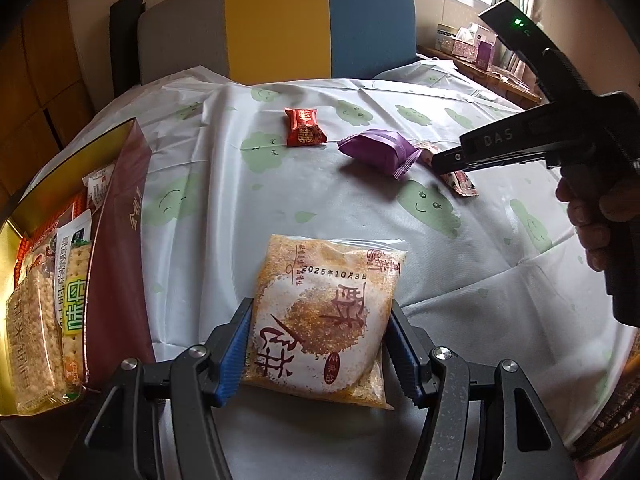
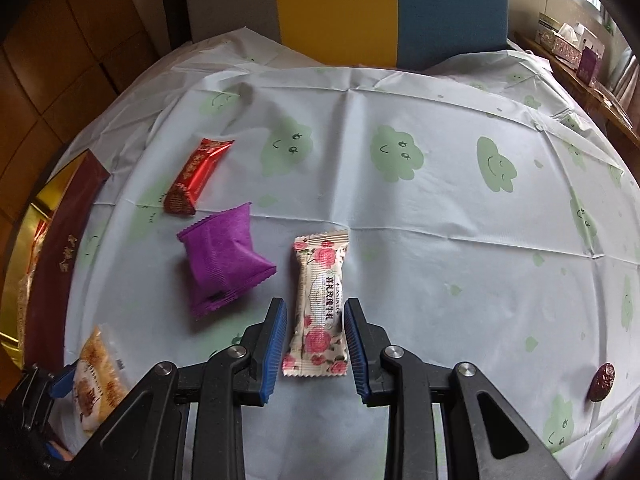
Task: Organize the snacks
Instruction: 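Lift the pastry bag with the left gripper while the right gripper grasps the pink-flowered bar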
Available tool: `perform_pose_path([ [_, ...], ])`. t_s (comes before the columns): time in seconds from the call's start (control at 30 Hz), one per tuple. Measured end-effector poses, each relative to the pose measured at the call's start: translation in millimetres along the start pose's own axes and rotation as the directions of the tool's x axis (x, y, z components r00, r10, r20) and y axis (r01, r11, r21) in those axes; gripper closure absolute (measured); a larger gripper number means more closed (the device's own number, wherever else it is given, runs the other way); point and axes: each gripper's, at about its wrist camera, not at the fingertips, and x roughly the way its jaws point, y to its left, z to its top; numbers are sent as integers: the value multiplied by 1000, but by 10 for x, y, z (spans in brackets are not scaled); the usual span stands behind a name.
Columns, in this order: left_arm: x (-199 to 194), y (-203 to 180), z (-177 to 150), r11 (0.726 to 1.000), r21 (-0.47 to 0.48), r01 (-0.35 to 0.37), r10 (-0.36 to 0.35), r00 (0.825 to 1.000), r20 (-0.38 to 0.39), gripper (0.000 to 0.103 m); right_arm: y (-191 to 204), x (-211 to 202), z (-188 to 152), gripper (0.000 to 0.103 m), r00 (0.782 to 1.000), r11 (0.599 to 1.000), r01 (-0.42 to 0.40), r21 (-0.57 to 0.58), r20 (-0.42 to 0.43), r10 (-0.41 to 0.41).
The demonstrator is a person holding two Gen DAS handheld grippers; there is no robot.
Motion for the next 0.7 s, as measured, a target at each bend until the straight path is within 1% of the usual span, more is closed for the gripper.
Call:
perform_pose_path([
  [0.1,3,-6,-2,1000,2,-3,3,1000,1,39,18,36,18,73,1000,1000,4,-21,11,-4],
  [0.17,4,-5,-2,1000,2,-3,3,1000,1,39,32,64,24,80,1000,999,19,-39,9,-18],
  [0.23,4,-4,-3,1000,2,-3,3,1000,1,39,46,69,23,84,1000,998,29,-59,-5,-30],
  [0.37,0,-19,-4,1000,4,-9,9,1000,2,39,67,55,-23,83,995,995,62,-75,-73,-68],
  [0.43,-1,-23,-6,1000,3,-12,12,1000,3,39,35,50,-28,83,994,997,56,-58,-86,-60],
  [0.53,-5,-31,-9,1000,2,-18,18,1000,5,39,-9,71,-30,82,994,998,38,-40,-99,-42],
  [0.7,1,-32,-7,1000,0,-22,22,1000,4,39,-7,83,-44,81,995,998,39,-49,-94,-44],
])
